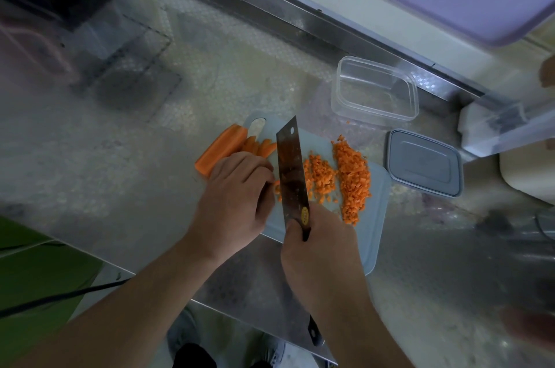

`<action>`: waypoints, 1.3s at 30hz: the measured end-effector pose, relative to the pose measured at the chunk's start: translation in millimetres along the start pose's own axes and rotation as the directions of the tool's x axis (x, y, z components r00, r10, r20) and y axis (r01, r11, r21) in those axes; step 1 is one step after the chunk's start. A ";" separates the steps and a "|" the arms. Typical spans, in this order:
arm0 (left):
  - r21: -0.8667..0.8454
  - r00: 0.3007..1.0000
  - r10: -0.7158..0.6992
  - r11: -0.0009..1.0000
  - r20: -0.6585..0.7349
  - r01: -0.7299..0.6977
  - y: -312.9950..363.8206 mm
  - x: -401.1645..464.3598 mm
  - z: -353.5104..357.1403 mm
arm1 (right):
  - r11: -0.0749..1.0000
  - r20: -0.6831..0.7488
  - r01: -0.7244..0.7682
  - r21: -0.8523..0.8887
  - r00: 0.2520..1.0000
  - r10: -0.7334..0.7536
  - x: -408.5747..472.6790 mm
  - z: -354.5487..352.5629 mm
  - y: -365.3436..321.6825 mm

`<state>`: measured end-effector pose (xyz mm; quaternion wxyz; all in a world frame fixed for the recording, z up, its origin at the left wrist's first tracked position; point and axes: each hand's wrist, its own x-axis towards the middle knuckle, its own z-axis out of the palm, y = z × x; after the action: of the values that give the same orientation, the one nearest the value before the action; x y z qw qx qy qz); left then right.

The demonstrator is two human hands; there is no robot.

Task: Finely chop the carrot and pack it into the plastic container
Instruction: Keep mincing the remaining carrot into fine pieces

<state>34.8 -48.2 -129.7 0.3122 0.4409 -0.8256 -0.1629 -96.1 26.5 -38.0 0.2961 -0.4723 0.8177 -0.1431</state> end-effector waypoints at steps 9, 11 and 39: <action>0.002 1.000 -0.002 1.000 0.020 0.002 -1.3 0.0 0.5 | 0.999 0.042 -0.033 -0.013 0.999 0.034 -6.8 6.6 3.4; -0.003 1.000 0.001 1.000 0.017 -0.001 -1.4 0.2 0.3 | 0.999 0.049 -0.047 -0.017 0.998 0.048 -9.4 7.5 2.0; -0.023 1.000 0.024 0.999 0.000 -0.024 0.8 1.5 -0.3 | 0.999 -0.021 -0.029 0.020 0.999 0.029 4.7 -3.3 4.8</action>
<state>33.9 -48.9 -128.5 0.3191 0.4275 -0.8289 -0.1685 -103.2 24.8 -39.5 0.2939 -0.4559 0.8263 -0.1517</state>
